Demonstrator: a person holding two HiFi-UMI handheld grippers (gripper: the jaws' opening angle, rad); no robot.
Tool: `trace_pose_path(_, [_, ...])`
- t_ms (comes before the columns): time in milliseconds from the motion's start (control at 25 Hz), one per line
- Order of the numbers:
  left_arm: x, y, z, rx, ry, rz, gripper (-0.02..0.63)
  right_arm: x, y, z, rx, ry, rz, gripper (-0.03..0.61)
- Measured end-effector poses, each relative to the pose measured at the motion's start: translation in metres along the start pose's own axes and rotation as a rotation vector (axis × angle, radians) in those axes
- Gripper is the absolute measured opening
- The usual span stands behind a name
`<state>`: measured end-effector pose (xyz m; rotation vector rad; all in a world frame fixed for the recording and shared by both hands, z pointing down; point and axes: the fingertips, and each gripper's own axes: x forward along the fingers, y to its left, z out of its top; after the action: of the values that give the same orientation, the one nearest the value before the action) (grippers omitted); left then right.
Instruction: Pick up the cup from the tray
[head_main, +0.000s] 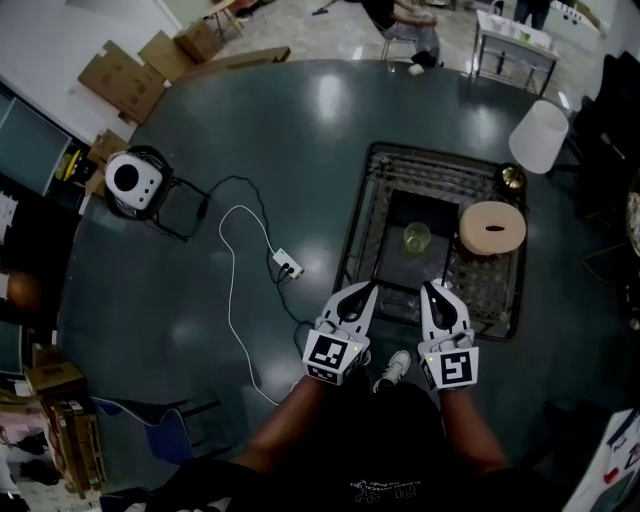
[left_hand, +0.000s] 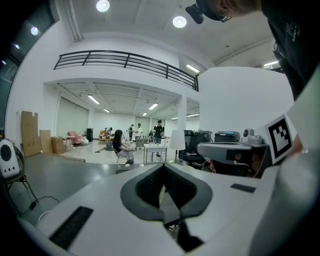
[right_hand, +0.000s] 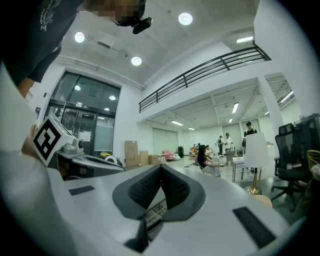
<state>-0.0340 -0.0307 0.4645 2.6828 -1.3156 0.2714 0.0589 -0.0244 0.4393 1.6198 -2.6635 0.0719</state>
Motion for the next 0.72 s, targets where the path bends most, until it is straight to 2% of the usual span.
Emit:
trace_pose_path(280, [0.028, 0.016, -0.004, -0.025, 0.001, -0.046, 0.009, 0.016, -0.014, 0.000, -0.018, 0.000, -0.066, 0.009])
trace_pose_path(480, [0.050, 0.029, -0.003, -0.004, 0.006, -0.107, 0.009, 0.036, -0.020, 0.001, -0.036, -0.011, -0.084, 0.009])
trace_pose_path(600, [0.063, 0.038, 0.000, 0.026, 0.006, -0.142, 0.009, 0.047, -0.024, -0.002, -0.044, 0.010, -0.110, 0.009])
trace_pose_path(720, [0.077, 0.045, 0.004, 0.089, 0.013, -0.178, 0.009, 0.059, -0.029, -0.005, -0.052, 0.035, -0.146, 0.009])
